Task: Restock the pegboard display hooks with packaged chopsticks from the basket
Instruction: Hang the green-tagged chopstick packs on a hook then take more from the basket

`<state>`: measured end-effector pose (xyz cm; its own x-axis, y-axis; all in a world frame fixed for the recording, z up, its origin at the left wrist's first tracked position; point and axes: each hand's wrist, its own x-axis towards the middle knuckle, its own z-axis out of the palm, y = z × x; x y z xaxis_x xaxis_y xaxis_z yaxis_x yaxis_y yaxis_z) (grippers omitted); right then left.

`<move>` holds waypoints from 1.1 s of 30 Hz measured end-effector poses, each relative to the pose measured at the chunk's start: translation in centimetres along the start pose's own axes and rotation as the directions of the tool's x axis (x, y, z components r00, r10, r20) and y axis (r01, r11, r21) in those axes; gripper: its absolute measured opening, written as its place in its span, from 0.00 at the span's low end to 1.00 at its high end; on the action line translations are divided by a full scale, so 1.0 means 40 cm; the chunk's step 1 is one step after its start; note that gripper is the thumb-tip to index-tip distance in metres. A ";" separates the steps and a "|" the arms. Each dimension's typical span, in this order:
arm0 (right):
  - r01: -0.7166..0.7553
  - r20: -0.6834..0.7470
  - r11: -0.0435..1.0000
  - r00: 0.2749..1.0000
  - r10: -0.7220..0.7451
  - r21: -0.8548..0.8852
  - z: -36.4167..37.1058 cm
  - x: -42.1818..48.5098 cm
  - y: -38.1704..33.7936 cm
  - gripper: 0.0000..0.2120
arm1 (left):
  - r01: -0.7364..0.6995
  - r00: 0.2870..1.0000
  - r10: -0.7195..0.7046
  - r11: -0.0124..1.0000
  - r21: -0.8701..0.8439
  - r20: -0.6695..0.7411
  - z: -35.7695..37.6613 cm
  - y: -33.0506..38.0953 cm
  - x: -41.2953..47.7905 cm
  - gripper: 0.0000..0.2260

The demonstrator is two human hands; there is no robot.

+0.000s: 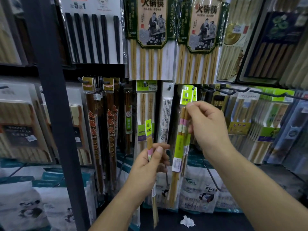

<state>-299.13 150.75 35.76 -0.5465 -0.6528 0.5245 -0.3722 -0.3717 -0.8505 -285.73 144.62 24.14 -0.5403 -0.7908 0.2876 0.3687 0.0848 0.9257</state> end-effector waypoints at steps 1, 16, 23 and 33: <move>0.005 -0.023 1.000 1.000 -0.005 -0.005 -0.006 0.012 -0.004 0.16 | -0.001 1.000 0.001 1.000 0.011 -0.017 -0.002 0.001 0.000 0.14; -0.078 -0.090 0.992 0.994 0.069 -0.101 -0.033 0.076 -0.001 0.14 | 0.103 0.994 -0.097 0.979 -0.178 0.041 -0.007 0.015 -0.004 0.17; -0.043 -0.101 0.972 0.995 0.020 -0.233 -0.049 0.068 0.025 0.22 | 0.101 0.995 -0.101 0.992 -0.080 -0.007 -0.009 0.020 -0.009 0.16; -0.029 -0.091 0.958 0.996 0.003 -0.284 -0.054 0.066 0.051 0.19 | 0.130 0.992 -0.130 0.991 0.010 -0.003 -0.006 0.006 -0.007 0.12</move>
<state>-302.96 149.68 35.51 -0.6137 -0.5914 0.5231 -0.5536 -0.1500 -0.8192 -285.32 144.72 24.21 -0.5815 -0.7968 0.1641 0.2879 -0.0129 0.9576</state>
